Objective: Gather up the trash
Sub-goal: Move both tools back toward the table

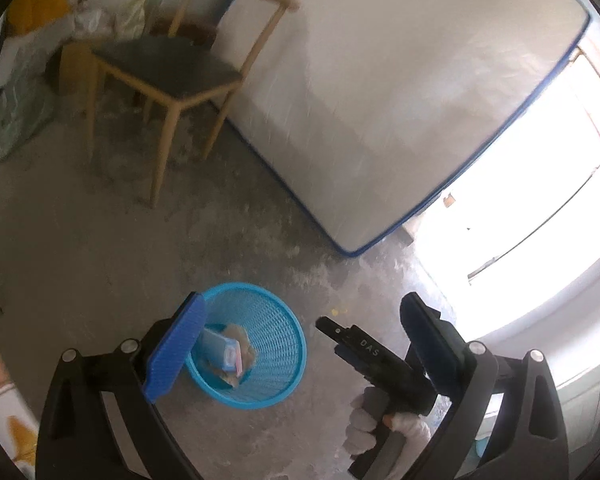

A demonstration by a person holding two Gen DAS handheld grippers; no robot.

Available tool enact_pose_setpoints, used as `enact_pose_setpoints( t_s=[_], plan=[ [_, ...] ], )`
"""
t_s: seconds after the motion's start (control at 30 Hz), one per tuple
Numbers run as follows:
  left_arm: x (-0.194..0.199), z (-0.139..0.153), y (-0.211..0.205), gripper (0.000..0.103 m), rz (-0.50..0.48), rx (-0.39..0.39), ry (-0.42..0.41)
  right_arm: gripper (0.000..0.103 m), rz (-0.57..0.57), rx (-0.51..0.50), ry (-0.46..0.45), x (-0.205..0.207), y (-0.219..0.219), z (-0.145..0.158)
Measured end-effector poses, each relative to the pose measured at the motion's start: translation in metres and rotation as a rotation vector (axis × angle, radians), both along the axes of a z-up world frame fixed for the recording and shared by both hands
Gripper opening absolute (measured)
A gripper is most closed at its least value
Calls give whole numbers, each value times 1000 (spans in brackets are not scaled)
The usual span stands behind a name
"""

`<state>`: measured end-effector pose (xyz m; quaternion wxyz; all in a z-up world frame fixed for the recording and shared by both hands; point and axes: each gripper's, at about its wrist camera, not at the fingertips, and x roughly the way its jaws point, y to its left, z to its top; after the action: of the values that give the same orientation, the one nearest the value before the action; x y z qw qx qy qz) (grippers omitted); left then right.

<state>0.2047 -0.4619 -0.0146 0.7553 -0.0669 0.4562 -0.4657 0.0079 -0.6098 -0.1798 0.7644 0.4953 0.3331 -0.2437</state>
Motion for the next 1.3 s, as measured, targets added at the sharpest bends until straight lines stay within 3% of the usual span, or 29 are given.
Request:
enact_pose_setpoints(
  t_s=[0.17, 0.37, 0.67, 0.8, 1.1, 1.3],
  plan=[
    [-20, 43, 71, 95, 36, -72, -133, 83, 78, -118, -19, -4, 21, 37],
    [-40, 76, 157, 95, 134, -85, -261, 83, 229, -220, -52, -1, 69, 90],
    [-66, 81, 291, 95, 290, -77, -351, 83, 480, -236, -158, 38, 160, 158],
    [-76, 76, 347, 95, 364, -51, -403, 83, 605, -224, -183, 62, 205, 173],
    [-94, 49, 466, 95, 578, -48, -379, 83, 902, -217, -246, 127, 341, 210],
    [-93, 39, 527, 95, 693, -120, -314, 78, 1021, -215, -215, 182, 418, 207]
  ],
)
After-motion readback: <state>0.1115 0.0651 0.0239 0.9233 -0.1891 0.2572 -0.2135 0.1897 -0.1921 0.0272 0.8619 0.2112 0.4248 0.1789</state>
